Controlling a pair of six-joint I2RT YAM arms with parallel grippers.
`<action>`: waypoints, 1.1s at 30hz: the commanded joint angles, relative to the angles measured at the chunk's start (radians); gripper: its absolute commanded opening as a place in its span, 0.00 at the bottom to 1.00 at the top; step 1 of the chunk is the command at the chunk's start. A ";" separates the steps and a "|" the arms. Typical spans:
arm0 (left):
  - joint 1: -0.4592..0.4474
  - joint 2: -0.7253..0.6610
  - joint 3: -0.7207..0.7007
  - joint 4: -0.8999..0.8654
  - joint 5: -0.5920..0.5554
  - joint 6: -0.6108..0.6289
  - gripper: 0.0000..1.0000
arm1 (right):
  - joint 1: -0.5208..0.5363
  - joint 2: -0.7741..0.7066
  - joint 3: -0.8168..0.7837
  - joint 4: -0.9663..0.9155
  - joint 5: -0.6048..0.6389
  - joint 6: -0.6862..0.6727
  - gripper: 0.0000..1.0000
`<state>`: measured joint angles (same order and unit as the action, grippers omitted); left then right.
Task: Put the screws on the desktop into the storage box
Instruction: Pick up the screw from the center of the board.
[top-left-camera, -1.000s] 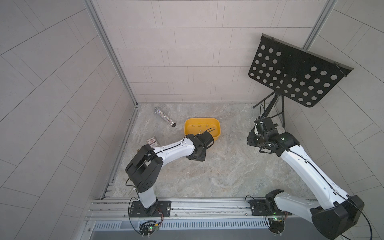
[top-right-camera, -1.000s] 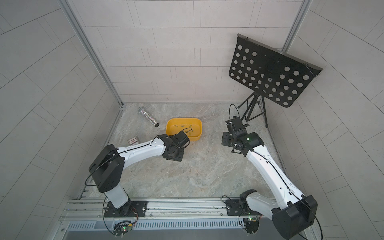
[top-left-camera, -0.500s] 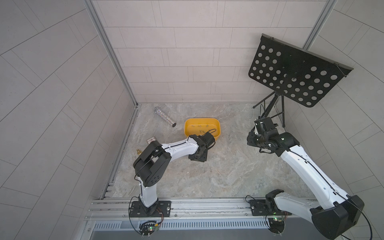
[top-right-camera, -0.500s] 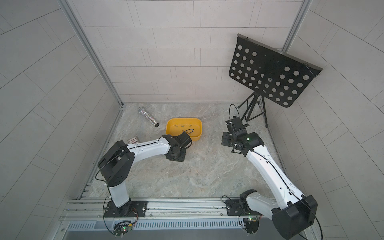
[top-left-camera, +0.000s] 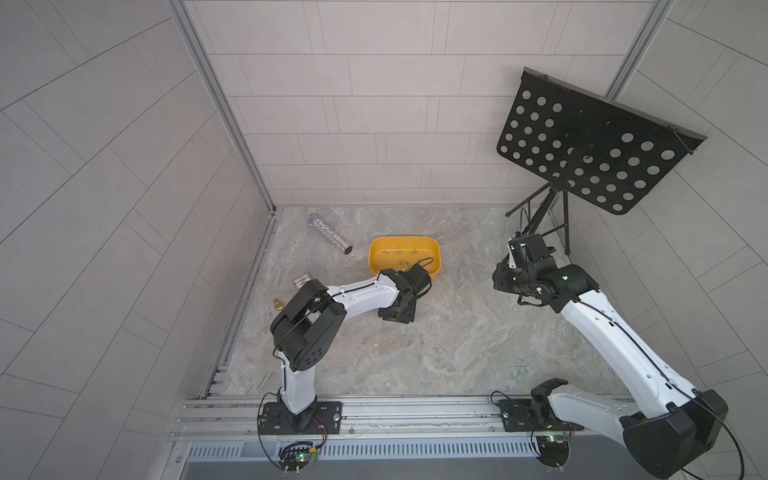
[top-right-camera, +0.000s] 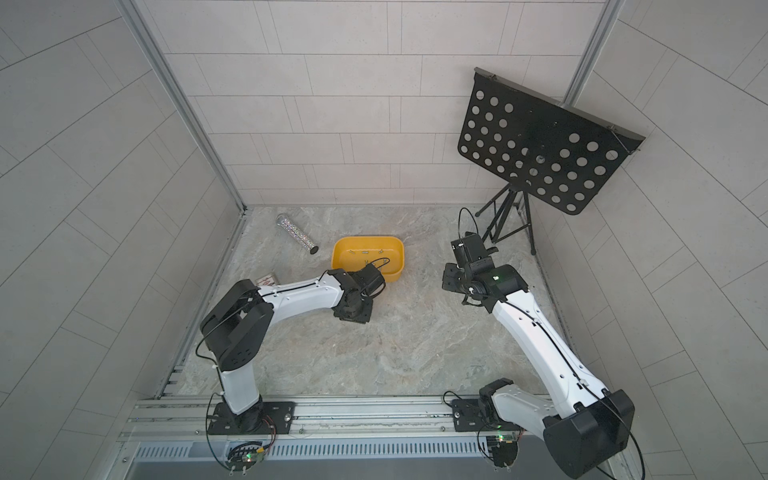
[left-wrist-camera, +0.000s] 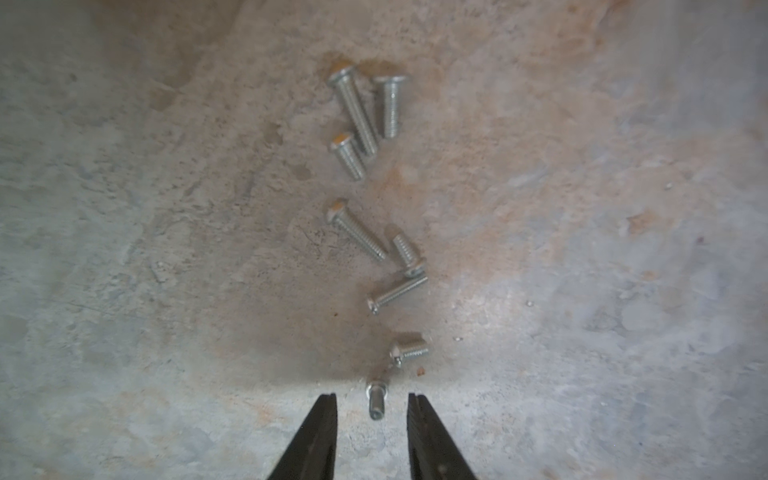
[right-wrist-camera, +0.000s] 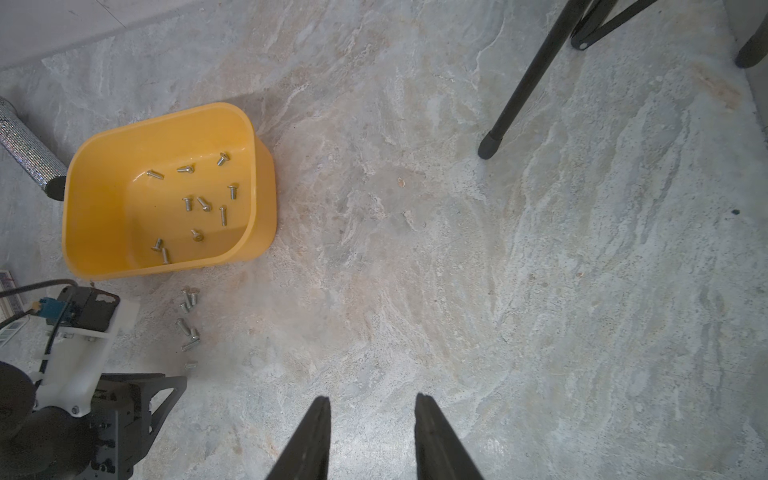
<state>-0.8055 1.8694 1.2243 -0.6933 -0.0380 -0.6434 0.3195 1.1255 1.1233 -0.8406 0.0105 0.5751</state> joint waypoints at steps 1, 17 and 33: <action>-0.003 0.012 0.020 -0.020 -0.008 0.011 0.33 | -0.002 0.003 -0.010 -0.006 0.008 -0.013 0.39; -0.001 0.020 0.015 -0.025 -0.011 0.016 0.25 | -0.002 0.008 -0.014 -0.003 0.003 -0.013 0.38; -0.001 0.021 0.003 -0.015 0.007 0.024 0.17 | -0.002 0.005 -0.019 -0.001 0.005 -0.013 0.39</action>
<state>-0.8055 1.8744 1.2243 -0.6941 -0.0269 -0.6285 0.3195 1.1332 1.1118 -0.8345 0.0067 0.5747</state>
